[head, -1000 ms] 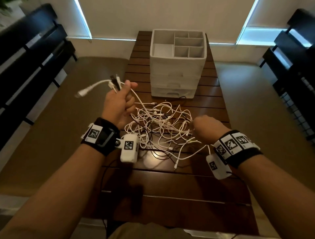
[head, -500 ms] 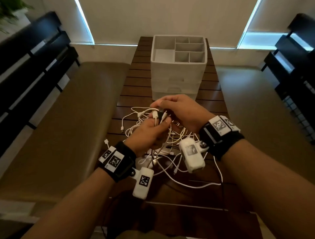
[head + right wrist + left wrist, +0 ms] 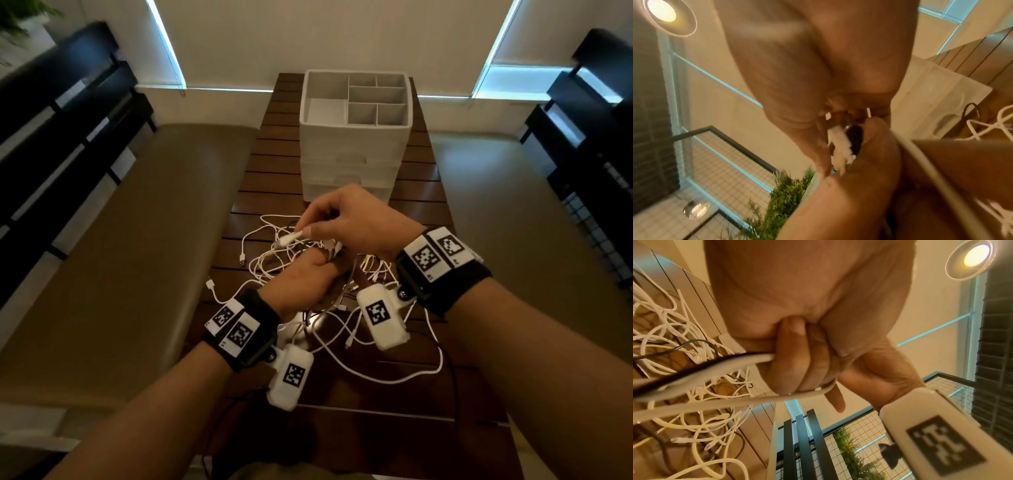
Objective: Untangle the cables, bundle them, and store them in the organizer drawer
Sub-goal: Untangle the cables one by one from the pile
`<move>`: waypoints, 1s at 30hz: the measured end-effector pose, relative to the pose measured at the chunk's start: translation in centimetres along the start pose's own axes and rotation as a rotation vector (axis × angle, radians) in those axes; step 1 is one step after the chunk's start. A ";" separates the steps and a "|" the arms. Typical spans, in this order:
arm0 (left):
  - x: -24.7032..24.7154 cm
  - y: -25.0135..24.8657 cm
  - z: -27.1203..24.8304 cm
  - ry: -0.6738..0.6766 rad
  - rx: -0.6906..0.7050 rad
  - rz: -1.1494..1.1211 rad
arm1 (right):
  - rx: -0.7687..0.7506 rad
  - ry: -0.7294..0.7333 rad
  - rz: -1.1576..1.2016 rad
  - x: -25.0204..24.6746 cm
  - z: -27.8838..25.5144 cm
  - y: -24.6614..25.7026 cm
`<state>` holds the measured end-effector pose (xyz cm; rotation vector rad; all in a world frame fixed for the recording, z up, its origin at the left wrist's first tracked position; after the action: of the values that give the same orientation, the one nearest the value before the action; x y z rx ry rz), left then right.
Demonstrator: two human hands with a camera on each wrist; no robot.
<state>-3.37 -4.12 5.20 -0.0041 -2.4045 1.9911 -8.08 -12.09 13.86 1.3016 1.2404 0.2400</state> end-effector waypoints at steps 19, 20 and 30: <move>-3.7 -5.1 0.1 -0.435 0.363 0.015 | 0.035 -0.293 0.398 0.1 -1.4 -3.3; -4.1 -5.1 0.2 -0.460 0.368 0.050 | 0.026 -0.283 0.384 0.3 -1.5 -3.2; -4.6 -4.3 1.1 -0.445 0.212 0.170 | 0.031 -0.556 0.291 -2.1 -2.2 -2.2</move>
<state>1.24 -6.03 9.18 0.2747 -2.4836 2.5517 -11.75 -13.10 13.70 1.4485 0.5868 0.0542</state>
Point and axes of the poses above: each hand's wrist, its own z-axis towards the middle knuckle, its own x-axis out of the palm, y = z × x, the point moved 7 cm from there along z, towards the middle knuckle, and after that the axes turned 8 degrees about x, right-handed, at the moved point
